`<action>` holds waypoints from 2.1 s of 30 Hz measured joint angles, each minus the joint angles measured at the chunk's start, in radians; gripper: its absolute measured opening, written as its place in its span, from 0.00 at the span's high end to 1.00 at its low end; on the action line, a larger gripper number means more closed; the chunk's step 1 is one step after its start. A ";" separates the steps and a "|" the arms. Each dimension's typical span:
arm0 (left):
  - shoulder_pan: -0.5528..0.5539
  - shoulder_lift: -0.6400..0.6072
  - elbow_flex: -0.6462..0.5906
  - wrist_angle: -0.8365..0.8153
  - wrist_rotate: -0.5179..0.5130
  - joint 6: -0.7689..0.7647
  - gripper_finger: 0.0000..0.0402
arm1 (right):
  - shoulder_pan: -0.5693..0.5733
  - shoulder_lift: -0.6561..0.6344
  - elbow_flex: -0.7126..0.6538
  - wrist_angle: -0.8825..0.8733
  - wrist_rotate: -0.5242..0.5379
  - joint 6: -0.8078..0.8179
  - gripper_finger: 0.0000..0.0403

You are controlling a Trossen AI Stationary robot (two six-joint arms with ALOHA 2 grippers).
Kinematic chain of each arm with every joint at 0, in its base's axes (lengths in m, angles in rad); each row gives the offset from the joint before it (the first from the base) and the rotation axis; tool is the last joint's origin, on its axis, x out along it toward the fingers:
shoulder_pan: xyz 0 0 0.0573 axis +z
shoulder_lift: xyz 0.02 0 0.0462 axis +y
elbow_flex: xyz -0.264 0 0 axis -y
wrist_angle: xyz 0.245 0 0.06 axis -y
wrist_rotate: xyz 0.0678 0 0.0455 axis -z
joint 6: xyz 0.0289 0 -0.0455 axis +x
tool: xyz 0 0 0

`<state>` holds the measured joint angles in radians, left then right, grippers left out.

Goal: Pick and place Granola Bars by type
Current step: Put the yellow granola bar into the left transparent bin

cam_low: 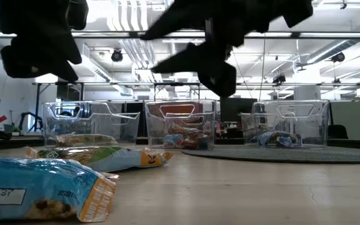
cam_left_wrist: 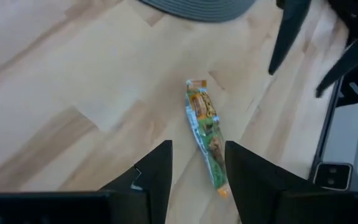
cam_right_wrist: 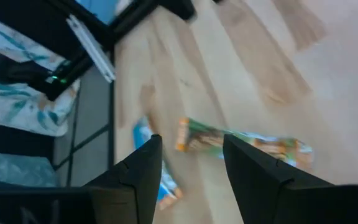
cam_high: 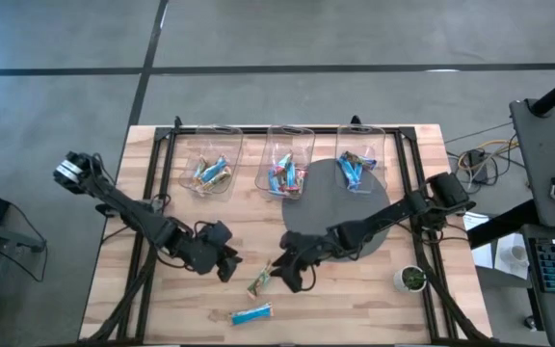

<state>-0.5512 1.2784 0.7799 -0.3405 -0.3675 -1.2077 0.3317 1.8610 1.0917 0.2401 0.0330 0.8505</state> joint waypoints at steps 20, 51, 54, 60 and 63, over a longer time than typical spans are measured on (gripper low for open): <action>-0.077 0.179 0.000 0.172 0.001 -0.128 0.68 | 0.004 -0.001 0.100 -0.004 -0.112 0.235 0.63; -0.125 0.460 0.327 0.075 -0.168 -0.157 0.68 | 0.038 -0.172 0.452 -0.486 0.113 -0.349 0.76; -0.125 0.492 0.348 0.078 -0.172 -0.158 0.68 | 0.048 -0.211 0.449 -0.562 0.201 -0.361 0.76; -0.125 0.552 0.354 0.054 -0.177 -0.178 0.68 | 0.065 -0.291 0.447 -0.701 0.254 -0.341 0.76; -0.125 0.560 0.354 -0.002 -0.191 -0.242 0.68 | 0.076 -0.311 0.445 -0.736 0.279 -0.332 0.76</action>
<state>-0.6758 1.8385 1.1343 -0.3428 -0.5587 -1.4499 0.4077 1.5503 1.5368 -0.4956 0.3124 0.5189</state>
